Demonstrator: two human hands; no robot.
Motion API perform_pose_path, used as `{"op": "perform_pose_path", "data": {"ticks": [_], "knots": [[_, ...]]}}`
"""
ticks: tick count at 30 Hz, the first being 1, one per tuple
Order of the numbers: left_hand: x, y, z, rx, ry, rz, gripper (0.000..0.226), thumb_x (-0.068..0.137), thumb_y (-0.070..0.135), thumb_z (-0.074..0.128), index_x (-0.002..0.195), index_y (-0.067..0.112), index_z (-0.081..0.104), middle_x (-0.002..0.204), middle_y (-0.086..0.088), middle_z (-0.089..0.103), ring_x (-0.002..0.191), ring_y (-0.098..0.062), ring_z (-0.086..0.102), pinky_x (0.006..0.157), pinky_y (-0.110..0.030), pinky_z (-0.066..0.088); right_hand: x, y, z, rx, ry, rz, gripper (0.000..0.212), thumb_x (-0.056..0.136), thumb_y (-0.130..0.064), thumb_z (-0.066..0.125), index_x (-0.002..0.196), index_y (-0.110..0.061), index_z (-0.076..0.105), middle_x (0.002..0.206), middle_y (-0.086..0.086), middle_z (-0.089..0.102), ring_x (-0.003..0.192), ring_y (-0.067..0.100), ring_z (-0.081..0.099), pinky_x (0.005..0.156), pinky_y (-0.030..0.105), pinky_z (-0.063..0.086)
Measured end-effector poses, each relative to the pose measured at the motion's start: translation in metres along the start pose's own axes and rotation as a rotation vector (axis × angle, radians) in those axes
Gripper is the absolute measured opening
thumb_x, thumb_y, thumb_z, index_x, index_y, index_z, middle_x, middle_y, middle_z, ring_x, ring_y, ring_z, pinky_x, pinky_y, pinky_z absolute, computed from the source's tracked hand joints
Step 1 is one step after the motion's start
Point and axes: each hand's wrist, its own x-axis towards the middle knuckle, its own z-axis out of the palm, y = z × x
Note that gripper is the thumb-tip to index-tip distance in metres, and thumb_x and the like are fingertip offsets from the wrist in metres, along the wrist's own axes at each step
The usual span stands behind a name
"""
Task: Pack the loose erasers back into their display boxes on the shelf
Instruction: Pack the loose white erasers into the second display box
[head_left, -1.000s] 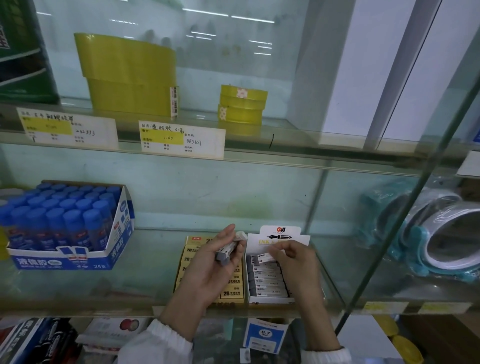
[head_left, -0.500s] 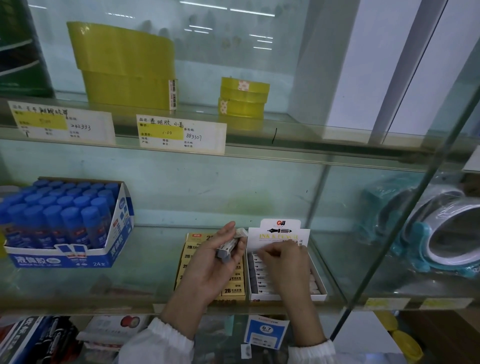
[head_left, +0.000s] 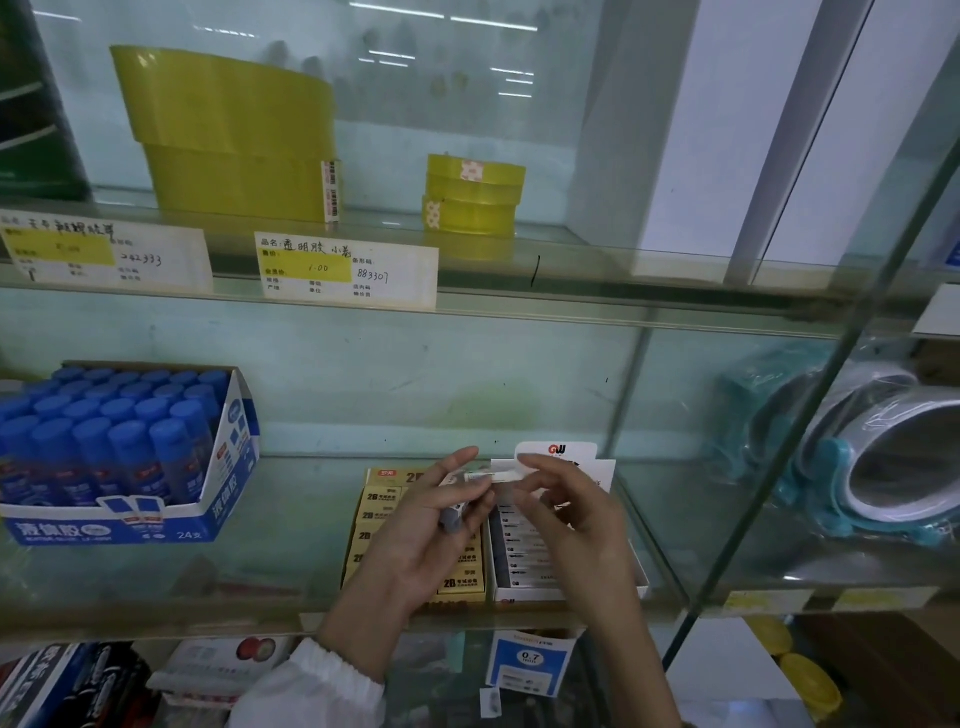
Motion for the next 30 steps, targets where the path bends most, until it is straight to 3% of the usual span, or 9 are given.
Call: {"op": "perform_pose_path", "data": {"ticks": [2, 6, 11, 16, 18, 20, 23, 30], "knots": [[0.0, -0.001, 0.001, 0.046, -0.012, -0.001, 0.046, 0.076, -0.014, 0.069, 0.118, 0.006, 0.071, 0.122, -0.021, 0.062, 0.107, -0.03, 0.065, 0.09, -0.034, 0.057, -0.003, -0.003, 0.003, 0.042, -0.002, 0.008, 0.022, 0.088, -0.021, 0.068, 0.104, -0.036, 0.069, 0.088, -0.01, 0.073, 0.081, 0.01, 0.066, 0.071, 0.02, 0.055], [-0.001, -0.001, 0.0, 0.13, -0.06, 0.008, 0.047, 0.073, -0.016, 0.069, 0.114, 0.007, 0.073, 0.114, -0.021, 0.068, 0.098, -0.027, 0.069, 0.08, -0.031, 0.057, -0.005, -0.003, 0.005, 0.154, 0.049, 0.082, 0.014, 0.088, -0.017, 0.068, 0.098, -0.026, 0.073, 0.077, -0.003, 0.073, 0.068, 0.008, 0.066, 0.061, 0.02, 0.052], [-0.002, 0.0, 0.002, 0.03, -0.061, -0.033, 0.045, 0.08, -0.021, 0.055, 0.117, 0.0, 0.071, 0.121, -0.025, 0.065, 0.103, -0.033, 0.067, 0.087, -0.034, 0.06, -0.003, 0.0, 0.0, 0.228, 0.001, 0.165, 0.023, 0.085, -0.003, 0.069, 0.102, -0.018, 0.073, 0.082, 0.003, 0.075, 0.069, 0.009, 0.068, 0.061, 0.019, 0.054], [-0.002, -0.001, 0.0, -0.057, -0.058, -0.064, 0.04, 0.081, -0.015, 0.056, 0.115, -0.003, 0.072, 0.124, -0.03, 0.064, 0.115, -0.04, 0.065, 0.092, -0.04, 0.059, 0.002, 0.002, -0.011, 0.178, 0.105, 0.214, 0.007, 0.091, -0.017, 0.065, 0.09, -0.018, 0.072, 0.064, 0.001, 0.067, 0.053, 0.006, 0.059, 0.052, 0.017, 0.047], [-0.003, 0.0, -0.001, -0.108, -0.025, -0.046, 0.037, 0.085, -0.009, 0.055, 0.118, -0.002, 0.07, 0.123, -0.03, 0.065, 0.116, -0.038, 0.065, 0.092, -0.04, 0.058, 0.006, 0.007, -0.017, 0.073, 0.118, 0.235, 0.006, 0.091, -0.024, 0.065, 0.089, -0.022, 0.07, 0.074, -0.003, 0.071, 0.062, 0.006, 0.065, 0.056, 0.018, 0.049], [-0.002, 0.0, -0.003, -0.136, 0.018, 0.002, 0.038, 0.089, -0.004, 0.05, 0.122, 0.0, 0.067, 0.117, -0.028, 0.065, 0.107, -0.035, 0.066, 0.085, -0.038, 0.056, 0.009, 0.013, -0.022, -0.009, 0.12, 0.272, 0.005, 0.089, -0.025, 0.068, 0.086, -0.023, 0.071, 0.08, -0.004, 0.073, 0.074, 0.012, 0.068, 0.067, 0.028, 0.055], [0.0, 0.001, -0.004, -0.196, 0.053, 0.027, 0.051, 0.082, -0.006, 0.04, 0.127, 0.0, 0.063, 0.114, -0.027, 0.063, 0.102, -0.034, 0.063, 0.083, -0.036, 0.053, 0.011, 0.018, -0.021, -0.092, 0.171, 0.342, 0.005, 0.086, -0.025, 0.071, 0.09, -0.021, 0.074, 0.082, -0.007, 0.073, 0.079, 0.012, 0.068, 0.076, 0.036, 0.058], [0.001, 0.001, -0.005, -0.218, 0.076, 0.012, 0.074, 0.065, -0.019, 0.03, 0.131, -0.001, 0.058, 0.118, -0.026, 0.056, 0.105, -0.033, 0.06, 0.081, -0.034, 0.051, 0.021, 0.006, -0.008, -0.23, 0.359, 0.306, 0.008, 0.082, -0.019, 0.075, 0.09, -0.016, 0.074, 0.082, -0.003, 0.073, 0.068, -0.004, 0.059, 0.053, 0.01, 0.037]]}}
